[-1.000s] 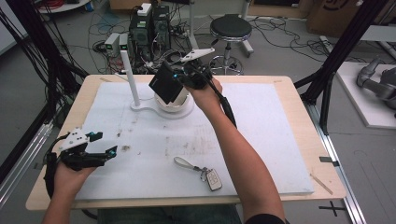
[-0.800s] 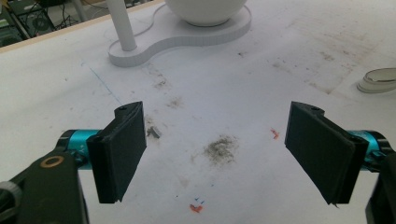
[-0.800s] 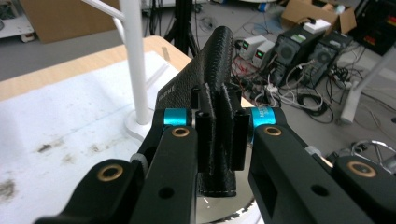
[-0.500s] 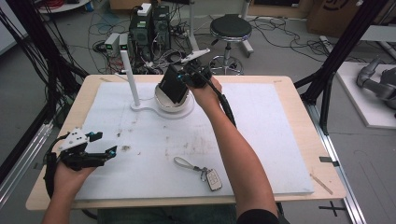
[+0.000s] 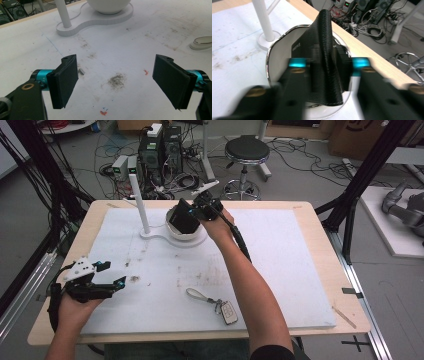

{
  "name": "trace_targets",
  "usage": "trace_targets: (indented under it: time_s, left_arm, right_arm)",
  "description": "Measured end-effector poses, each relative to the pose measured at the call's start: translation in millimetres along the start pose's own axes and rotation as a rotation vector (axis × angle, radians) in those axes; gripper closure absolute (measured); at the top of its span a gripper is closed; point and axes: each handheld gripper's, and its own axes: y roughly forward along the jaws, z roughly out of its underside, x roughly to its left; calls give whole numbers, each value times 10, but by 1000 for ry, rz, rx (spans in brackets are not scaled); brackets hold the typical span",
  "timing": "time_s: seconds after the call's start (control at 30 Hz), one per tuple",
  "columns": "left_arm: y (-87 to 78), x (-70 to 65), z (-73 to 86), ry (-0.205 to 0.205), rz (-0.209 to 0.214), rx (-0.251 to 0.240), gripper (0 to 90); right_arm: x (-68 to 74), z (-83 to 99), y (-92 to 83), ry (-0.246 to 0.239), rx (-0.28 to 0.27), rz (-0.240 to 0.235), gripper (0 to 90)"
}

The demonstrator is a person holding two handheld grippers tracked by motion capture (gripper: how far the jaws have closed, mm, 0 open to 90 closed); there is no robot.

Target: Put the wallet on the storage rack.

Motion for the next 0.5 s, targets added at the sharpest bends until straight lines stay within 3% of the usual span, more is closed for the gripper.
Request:
trace_targets:
  time_s: [0.03,0.1,0.2,0.5]
  left_arm:
    - [2,1,-1,2,-1,2,206]
    - [7,3,1,1,-4,8,206]
    - [11,-1,3,-3,-2,6,206]
    - [30,-31,-10,9,4,7,206]
  right_arm:
    - [-1,-1,-5,15,-1,-1,606]
    - [-23,8,-30,32,4,-14,578]
    - [-51,34,-93,50,25,-9,446]
    - [-107,114,-385,73,35,-44,347]
